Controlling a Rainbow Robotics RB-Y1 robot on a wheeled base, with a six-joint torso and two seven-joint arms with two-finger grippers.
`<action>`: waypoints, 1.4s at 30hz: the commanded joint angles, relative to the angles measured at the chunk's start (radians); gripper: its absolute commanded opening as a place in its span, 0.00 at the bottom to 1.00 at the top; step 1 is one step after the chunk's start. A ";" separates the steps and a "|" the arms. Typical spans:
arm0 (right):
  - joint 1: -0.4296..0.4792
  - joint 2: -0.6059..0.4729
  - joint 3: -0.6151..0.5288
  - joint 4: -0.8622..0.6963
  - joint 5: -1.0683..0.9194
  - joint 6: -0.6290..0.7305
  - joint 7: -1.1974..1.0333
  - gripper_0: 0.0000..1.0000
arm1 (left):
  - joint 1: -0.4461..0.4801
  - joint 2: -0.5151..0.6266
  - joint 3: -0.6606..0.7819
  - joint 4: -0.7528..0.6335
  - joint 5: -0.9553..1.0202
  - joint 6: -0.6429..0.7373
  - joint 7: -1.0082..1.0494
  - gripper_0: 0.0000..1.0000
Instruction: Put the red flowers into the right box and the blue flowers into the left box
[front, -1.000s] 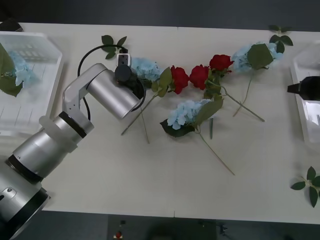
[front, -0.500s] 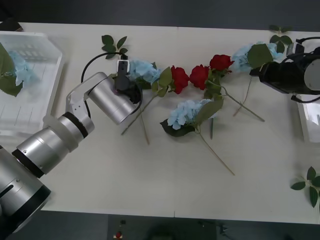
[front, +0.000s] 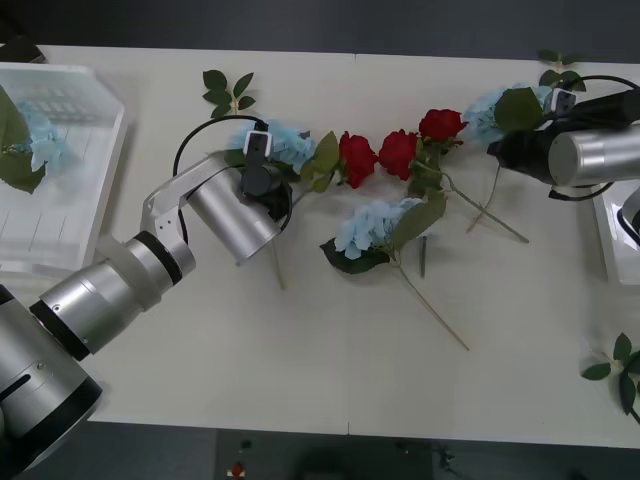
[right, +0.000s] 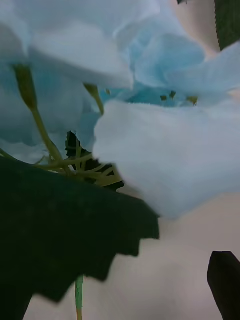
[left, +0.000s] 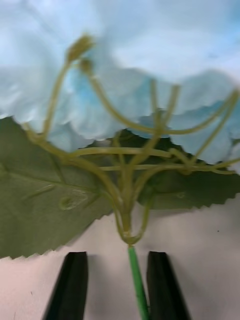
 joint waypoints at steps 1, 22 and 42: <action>-0.029 0.062 -0.039 0.036 0.040 -0.053 -0.056 1.00 | -0.026 -0.015 0.007 -0.015 0.001 -0.007 0.001 0.00; -0.040 0.109 -0.039 0.071 0.089 -0.124 -0.114 0.00 | -0.026 0.322 0.340 -0.440 0.422 0.306 -0.194 0.00; -0.031 0.005 -0.140 -0.103 -0.032 0.040 -0.104 0.00 | 0.266 0.724 0.799 -0.567 0.682 0.426 -0.616 0.00</action>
